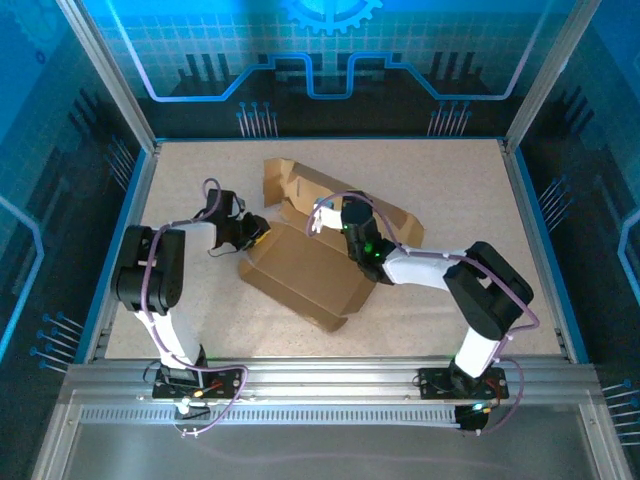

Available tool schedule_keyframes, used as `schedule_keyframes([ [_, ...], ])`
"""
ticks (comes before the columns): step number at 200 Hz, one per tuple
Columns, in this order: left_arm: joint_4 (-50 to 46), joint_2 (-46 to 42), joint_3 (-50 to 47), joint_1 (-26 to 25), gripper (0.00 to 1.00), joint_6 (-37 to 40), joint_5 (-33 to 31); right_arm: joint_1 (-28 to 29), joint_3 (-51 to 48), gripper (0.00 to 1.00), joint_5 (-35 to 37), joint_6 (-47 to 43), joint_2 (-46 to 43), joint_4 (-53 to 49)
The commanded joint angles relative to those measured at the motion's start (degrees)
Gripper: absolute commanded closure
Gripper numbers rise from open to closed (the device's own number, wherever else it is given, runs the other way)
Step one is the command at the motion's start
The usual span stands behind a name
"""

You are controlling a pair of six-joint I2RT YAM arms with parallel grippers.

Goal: Fold the paper box

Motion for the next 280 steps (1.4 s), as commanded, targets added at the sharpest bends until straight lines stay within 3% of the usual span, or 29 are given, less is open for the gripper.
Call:
schedule_keyframes([
  [1,1.05,2.1,0.04,0.15,0.73,-0.38,-1.48,-0.09,-1.03,1.0,-1.7,0.6,-2.35,0.42],
  [50,3.84,4.53,-0.21,0.1,0.69,-1.72,-0.94,0.69,-4.21,1.0,-2.66,2.84,-5.91,1.71],
  [101,4.08,-2.44,-0.15,0.11,0.47,-0.41,0.13,0.55,-4.58,1.0,-1.3,-0.64,-4.75,2.36],
  [144,1.4,-6.58,4.47,2.41,0.32,2.09,-2.67,0.63,-3.77,1.0,-0.83,-1.56,-3.31,3.19],
  [174,-2.45,-0.41,13.14,5.16,0.31,4.65,-3.62,0.72,-3.1,1.0,-1.29,-1.49,-3.54,2.81],
  [236,-17.01,20.25,42.55,5.4,0.32,14.31,-1.0,1.09,-2.12,1.0,-2.3,1.59,-4.97,0.19],
  [280,-19.88,24.24,48.3,3.38,0.32,17.95,3.36,1.09,-1.79,1.0,-2.18,1.53,-5.55,-0.45],
])
